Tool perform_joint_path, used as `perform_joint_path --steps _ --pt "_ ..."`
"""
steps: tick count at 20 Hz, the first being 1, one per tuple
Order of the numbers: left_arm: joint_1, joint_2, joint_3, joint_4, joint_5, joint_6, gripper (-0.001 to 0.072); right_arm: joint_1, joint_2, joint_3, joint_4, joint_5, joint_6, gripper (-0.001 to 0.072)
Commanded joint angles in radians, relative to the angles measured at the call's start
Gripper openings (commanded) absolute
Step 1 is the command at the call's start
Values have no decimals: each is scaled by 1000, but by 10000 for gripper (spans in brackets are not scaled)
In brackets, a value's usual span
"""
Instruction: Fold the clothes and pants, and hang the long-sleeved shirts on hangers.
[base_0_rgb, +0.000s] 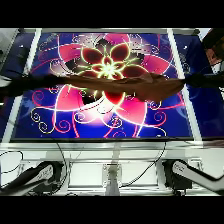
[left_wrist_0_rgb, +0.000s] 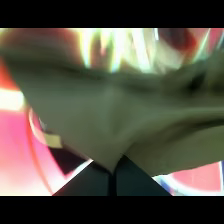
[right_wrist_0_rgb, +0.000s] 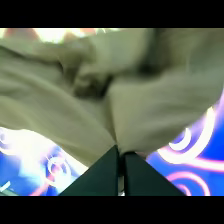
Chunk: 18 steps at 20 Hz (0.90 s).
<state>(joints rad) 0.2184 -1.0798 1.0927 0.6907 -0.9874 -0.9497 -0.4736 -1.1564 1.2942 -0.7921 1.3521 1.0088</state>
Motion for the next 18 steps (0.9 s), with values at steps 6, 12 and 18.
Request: perform_joint_path --steps 6,12,18 --pt "72 512 65 40 104 0 16 0 503 102 68 -9 127 15" --pt "72 774 65 240 404 0 16 0 695 176 24 -16 243 14" --pt "72 807 62 349 531 -7 15 0 666 336 -35 -106 316 14"
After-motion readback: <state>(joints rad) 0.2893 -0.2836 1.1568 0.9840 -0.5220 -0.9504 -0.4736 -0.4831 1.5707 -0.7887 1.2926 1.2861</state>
